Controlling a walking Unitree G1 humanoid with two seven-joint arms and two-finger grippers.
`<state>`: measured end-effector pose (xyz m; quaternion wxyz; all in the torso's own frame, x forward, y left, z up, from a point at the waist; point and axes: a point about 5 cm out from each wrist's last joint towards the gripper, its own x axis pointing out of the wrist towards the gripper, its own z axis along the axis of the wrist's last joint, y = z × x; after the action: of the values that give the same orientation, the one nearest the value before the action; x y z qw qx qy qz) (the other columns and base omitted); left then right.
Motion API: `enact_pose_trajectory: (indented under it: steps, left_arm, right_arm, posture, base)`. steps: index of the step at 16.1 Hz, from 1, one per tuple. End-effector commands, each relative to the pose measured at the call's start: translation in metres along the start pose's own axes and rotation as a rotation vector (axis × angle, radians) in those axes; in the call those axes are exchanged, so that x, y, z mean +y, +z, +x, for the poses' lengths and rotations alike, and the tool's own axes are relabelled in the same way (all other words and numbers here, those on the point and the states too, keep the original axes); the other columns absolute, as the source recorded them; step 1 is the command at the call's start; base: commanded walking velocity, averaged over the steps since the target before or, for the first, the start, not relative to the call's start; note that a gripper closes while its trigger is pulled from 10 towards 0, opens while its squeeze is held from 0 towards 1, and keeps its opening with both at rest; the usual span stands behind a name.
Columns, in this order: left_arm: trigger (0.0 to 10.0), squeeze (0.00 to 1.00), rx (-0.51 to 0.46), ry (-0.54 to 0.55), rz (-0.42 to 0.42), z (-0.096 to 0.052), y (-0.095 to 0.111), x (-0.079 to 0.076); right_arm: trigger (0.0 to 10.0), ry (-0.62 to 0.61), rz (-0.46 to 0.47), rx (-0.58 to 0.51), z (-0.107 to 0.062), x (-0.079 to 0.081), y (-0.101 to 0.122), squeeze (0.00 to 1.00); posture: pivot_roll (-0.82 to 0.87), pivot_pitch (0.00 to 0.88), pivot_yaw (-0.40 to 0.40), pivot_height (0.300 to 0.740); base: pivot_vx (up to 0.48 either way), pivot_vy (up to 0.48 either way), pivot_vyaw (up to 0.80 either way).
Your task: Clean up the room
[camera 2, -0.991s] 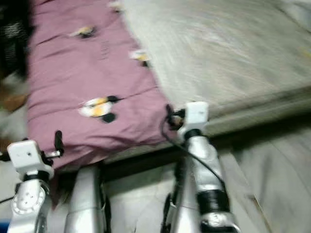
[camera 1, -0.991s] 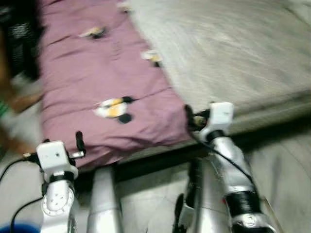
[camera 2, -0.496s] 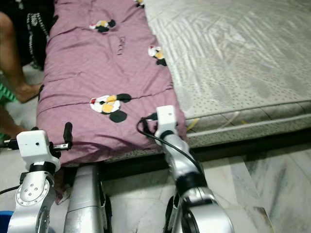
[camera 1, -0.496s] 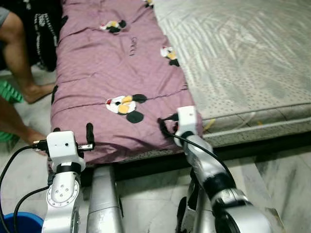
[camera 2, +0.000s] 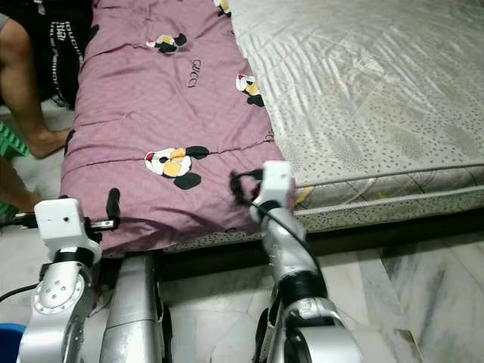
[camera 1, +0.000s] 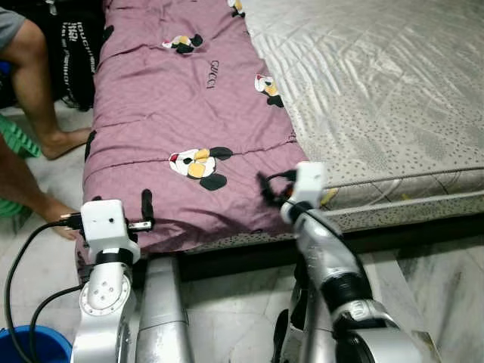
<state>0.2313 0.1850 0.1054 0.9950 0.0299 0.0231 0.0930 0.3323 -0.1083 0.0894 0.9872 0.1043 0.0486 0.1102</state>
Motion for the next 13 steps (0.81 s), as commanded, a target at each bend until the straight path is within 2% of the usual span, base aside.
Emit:
enact_pose_trajectory:
  steps: [1,5,7,9,13]
  left_arm:
    - [10.0,0.0,0.011,-0.004,0.013,0.001,-0.003,-0.002]
    - [10.0,0.0,-0.022,-0.028,-0.006,0.008,0.002,-0.007]
    - [10.0,0.0,-0.033,-0.047,-0.009,0.009,0.002,-0.01]
    - [10.0,0.0,-0.047,-0.053,-0.008,0.015,0.004,-0.012]
    - [10.0,0.0,-0.06,-0.078,-0.009,0.019,0.006,-0.019]
  right_arm:
    - [10.0,-0.006,-0.028,-0.095,-0.009,-0.005,0.015,0.0]
    - [10.0,-0.004,-0.039,-0.183,-0.031,-0.007,0.028,0.0]
    - [10.0,-0.046,-0.044,-0.176,-0.056,-0.02,0.024,0.0]
    - [10.0,-0.082,-0.027,-0.159,-0.068,-0.025,0.02,0.0]
    - [10.0,-0.153,-0.066,-0.206,-0.067,-0.028,0.029,0.0]
  posture:
    - [0.04,0.065,-0.003,0.486]
    - [0.02,0.048,0.003,0.486]
    - [0.02,0.027,-0.003,0.486]
    - [0.01,0.023,0.001,0.486]
    - [0.0,0.02,0.015,0.491]
  base:
    - [0.0,0.0,0.0]
    - [0.0,0.0,0.0]
    - [0.0,0.0,0.0]
    - [0.0,0.0,0.0]
    - [0.0,0.0,0.0]
